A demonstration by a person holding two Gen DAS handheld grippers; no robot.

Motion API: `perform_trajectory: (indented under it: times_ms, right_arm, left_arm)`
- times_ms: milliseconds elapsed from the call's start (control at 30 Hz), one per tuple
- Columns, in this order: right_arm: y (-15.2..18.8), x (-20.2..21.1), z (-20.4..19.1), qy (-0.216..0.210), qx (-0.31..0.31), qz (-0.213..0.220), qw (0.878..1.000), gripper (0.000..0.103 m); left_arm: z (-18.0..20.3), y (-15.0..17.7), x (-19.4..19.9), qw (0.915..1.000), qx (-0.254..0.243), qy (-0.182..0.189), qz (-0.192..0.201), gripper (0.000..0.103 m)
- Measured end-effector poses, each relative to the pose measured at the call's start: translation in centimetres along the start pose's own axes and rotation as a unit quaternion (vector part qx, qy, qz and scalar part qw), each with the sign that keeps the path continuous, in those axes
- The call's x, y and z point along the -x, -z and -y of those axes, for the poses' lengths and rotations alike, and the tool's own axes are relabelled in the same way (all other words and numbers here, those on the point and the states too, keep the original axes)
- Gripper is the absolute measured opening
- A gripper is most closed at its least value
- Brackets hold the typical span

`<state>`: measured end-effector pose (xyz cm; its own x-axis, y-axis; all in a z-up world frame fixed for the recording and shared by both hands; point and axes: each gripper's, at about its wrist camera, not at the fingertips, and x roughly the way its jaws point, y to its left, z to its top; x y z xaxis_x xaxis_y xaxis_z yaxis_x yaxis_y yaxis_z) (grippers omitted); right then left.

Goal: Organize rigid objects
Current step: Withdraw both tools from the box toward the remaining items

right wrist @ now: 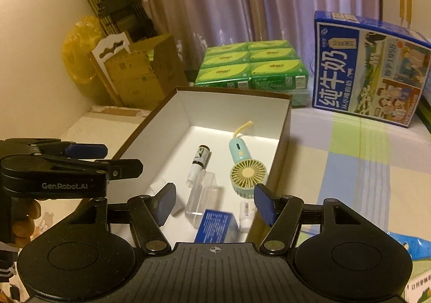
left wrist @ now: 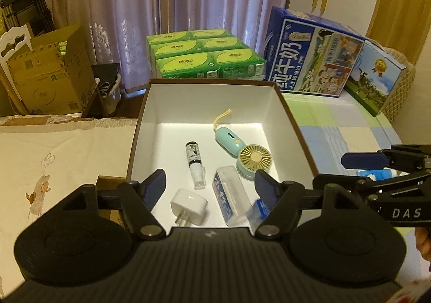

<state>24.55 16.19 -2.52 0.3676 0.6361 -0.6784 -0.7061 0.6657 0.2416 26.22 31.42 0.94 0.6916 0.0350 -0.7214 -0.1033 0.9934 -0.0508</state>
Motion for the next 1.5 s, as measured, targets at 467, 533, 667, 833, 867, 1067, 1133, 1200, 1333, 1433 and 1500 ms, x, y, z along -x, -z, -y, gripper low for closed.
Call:
perform_trajectory:
  times_ms: [467, 533, 667, 833, 867, 1067, 1133, 1200, 1333, 1433, 1500]
  right_arm:
    - [4.1, 5.7, 2.6, -0.009, -0.038, -0.003, 0.999, 0.061]
    - [4.7, 6.4, 3.0, -0.007, -0.039, -0.003, 0.999, 0.061]
    - [5.6, 7.9, 3.6, -0.002, -0.035, -0.006, 0.999, 0.061]
    - [6.8, 9.7, 4.6, -0.009, -0.034, -0.014, 0.999, 0.061]
    - [7.1, 10.0, 4.8, -0.009, -0.034, -0.016, 0.999, 0.061]
    - [8.5, 11.4, 6.2, -0.008, -0.039, -0.028, 0.999, 0.061]
    - [9.1, 11.9, 6.7, -0.008, -0.040, -0.033, 0.999, 0.061]
    - [9.6, 12.5, 7.2, -0.007, -0.041, -0.036, 0.998, 0.061]
    - [10.6, 13.4, 8.3, -0.008, -0.047, -0.043, 0.998, 0.061]
    - [11.2, 13.9, 9.0, -0.007, -0.050, -0.049, 0.998, 0.061]
    - [11.6, 14.3, 9.5, -0.006, -0.053, -0.052, 0.997, 0.061]
  left_arm:
    - [4.4, 4.2, 4.3, 0.9999, 0.009, 0.009, -0.008, 0.072]
    - [5.2, 4.7, 4.7, 0.9999, 0.011, 0.009, -0.009, 0.072]
    - [6.6, 5.5, 5.3, 0.9998, 0.015, 0.004, -0.016, 0.072]
    - [8.6, 6.6, 5.6, 0.9994, 0.017, 0.007, -0.028, 0.072]
    - [9.0, 6.8, 5.6, 0.9994, 0.017, 0.007, -0.030, 0.072]
    - [11.6, 8.0, 5.6, 0.9988, 0.014, 0.013, -0.045, 0.072]
    - [12.4, 8.2, 5.5, 0.9985, 0.011, 0.016, -0.052, 0.072]
    - [13.2, 8.6, 5.5, 0.9982, 0.008, 0.018, -0.057, 0.072]
    - [14.9, 9.3, 5.3, 0.9976, 0.004, 0.020, -0.066, 0.072]
    - [16.0, 9.7, 5.1, 0.9971, 0.000, 0.022, -0.072, 0.072]
    - [16.6, 9.9, 5.0, 0.9968, -0.002, 0.023, -0.076, 0.072]
